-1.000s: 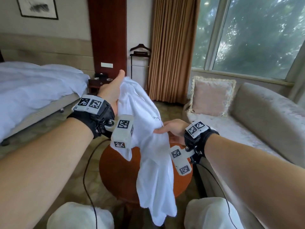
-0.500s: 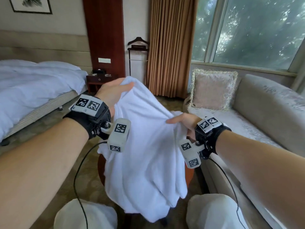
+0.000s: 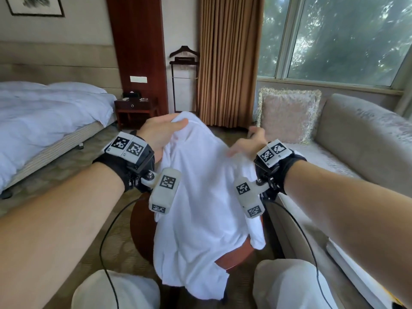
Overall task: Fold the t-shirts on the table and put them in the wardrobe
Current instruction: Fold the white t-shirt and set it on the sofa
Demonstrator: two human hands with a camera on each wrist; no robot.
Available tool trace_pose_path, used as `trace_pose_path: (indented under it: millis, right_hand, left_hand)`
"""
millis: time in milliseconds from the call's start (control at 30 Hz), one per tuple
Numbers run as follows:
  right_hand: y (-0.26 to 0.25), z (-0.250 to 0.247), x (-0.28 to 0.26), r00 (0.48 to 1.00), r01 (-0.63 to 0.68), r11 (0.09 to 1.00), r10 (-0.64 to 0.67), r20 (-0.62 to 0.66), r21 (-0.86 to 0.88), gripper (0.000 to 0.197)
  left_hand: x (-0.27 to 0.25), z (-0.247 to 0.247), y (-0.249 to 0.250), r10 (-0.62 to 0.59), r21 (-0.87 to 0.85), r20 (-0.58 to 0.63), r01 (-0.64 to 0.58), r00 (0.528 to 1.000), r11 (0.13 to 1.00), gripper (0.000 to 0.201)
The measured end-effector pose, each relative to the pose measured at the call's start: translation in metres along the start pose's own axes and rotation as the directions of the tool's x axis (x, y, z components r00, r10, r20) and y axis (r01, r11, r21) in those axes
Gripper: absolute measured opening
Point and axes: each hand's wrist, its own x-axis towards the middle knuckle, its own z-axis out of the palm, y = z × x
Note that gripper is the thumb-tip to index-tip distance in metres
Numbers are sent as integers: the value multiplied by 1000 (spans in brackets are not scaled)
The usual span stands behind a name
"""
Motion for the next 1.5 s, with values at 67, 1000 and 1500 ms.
trace_pose_path:
  millis: [67, 1000, 1500]
  right_hand:
    - [-7, 18, -8, 954, 135, 985, -159, 254, 108, 115]
    - [-11, -16, -4, 989, -40, 975, 70, -134, 217, 23]
    - [9, 32, -19, 906, 110, 965, 1, 424, -236, 82]
  left_hand:
    - [-7, 13, 3, 4, -22, 89, -3, 996, 1000, 24]
    - [-1, 6, -22, 69, 425, -54, -40, 996, 904, 18]
    - [-16, 33, 4, 104, 75, -40, -101, 994, 992, 16]
